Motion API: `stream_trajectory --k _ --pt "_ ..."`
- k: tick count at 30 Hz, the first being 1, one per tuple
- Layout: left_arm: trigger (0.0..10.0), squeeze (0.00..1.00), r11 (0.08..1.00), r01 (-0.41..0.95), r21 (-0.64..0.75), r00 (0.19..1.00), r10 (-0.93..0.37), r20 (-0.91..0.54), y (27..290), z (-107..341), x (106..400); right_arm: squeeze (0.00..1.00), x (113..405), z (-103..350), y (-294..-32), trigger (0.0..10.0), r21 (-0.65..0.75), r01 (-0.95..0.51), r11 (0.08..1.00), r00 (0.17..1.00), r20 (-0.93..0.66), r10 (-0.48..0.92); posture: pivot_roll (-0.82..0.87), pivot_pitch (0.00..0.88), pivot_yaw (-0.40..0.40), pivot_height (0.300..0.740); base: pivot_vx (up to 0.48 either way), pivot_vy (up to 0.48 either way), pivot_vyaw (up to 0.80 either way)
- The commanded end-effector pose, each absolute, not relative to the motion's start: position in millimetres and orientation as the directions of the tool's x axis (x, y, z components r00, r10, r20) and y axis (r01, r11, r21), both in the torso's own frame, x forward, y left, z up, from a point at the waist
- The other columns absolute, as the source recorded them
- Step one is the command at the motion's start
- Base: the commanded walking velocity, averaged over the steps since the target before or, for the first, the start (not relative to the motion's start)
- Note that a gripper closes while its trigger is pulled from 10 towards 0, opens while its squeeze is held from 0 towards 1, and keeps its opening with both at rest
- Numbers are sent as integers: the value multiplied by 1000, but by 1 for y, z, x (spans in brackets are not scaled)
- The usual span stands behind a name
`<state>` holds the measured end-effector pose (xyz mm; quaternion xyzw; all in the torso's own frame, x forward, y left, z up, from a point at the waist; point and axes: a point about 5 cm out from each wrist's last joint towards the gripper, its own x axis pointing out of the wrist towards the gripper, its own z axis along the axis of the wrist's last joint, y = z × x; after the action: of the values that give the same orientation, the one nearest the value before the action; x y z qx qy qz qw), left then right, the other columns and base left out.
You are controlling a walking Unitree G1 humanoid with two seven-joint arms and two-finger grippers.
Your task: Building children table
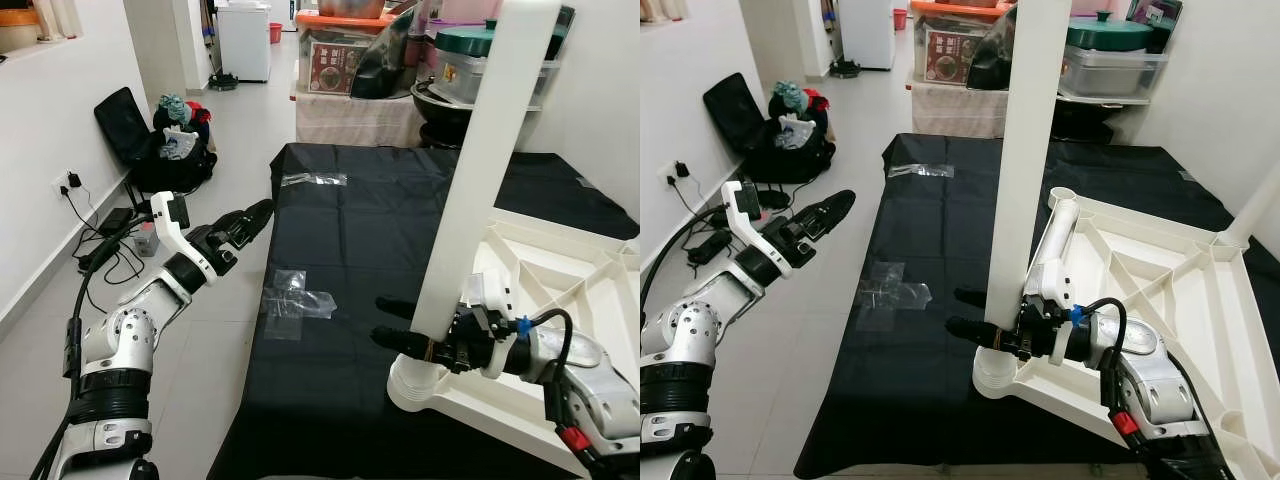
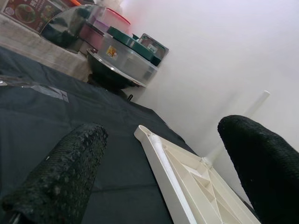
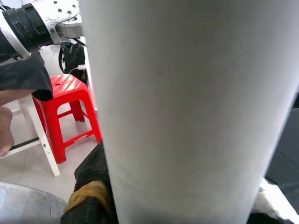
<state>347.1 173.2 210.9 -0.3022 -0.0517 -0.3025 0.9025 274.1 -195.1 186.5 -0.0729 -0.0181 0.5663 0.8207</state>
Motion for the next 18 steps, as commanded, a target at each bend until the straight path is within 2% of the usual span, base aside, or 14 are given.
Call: stream_trajectory --k 1,18 --pt "10000 0 631 569 -527 816 -511 269 173 207 345 0 275 183 -197 0 -147 -925 351 365 -79 928 54 0 -66 740 0 0 0" --pt "10000 0 629 566 -532 818 -509 268 172 205 344 0 277 174 -202 0 -137 -923 359 376 -126 918 52 0 -71 740 0 0 0"
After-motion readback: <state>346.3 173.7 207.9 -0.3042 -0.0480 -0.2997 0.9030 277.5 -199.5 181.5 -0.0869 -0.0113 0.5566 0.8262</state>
